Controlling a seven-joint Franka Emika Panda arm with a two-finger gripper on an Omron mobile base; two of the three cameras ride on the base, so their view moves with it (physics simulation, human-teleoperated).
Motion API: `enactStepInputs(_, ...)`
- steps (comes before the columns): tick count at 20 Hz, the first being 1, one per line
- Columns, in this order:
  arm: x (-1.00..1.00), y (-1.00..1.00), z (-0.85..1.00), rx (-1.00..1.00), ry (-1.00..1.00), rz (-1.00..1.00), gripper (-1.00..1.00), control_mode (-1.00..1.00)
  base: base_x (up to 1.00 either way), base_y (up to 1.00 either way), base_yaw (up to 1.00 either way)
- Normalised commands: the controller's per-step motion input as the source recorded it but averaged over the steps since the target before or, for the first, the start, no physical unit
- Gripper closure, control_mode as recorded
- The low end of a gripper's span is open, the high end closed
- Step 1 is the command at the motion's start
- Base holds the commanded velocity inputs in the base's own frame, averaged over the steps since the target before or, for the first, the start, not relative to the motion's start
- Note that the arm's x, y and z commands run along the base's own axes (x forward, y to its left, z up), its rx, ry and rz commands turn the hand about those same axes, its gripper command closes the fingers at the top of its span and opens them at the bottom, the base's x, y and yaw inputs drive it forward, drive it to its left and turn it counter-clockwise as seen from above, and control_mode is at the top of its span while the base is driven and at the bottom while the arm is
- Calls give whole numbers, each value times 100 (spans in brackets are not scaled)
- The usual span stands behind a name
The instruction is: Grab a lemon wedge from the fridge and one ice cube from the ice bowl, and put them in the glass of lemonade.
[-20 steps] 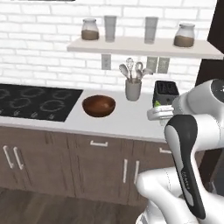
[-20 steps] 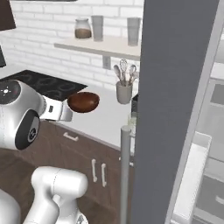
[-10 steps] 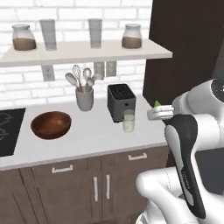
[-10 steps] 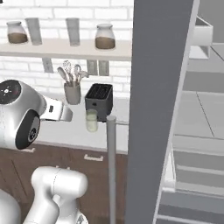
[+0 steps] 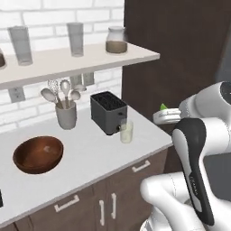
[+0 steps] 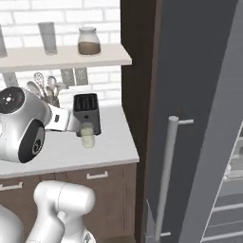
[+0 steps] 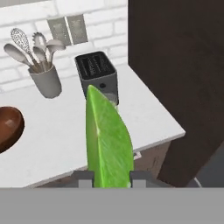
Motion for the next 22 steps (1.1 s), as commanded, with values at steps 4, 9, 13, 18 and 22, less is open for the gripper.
enactStepInputs(4,0,0,0,0,0,0,100,100,32,99,-43)
enactStepInputs(9,0,0,0,0,0,0,100,100,25,58,-36)
enactStepInputs(13,0,0,0,0,0,0,100,100,24,43,-32)
enactStepInputs(18,0,0,0,0,0,0,100,-100,5,11,-8)
enactStepInputs(22,0,0,0,0,0,0,100,-100,0,0,0)
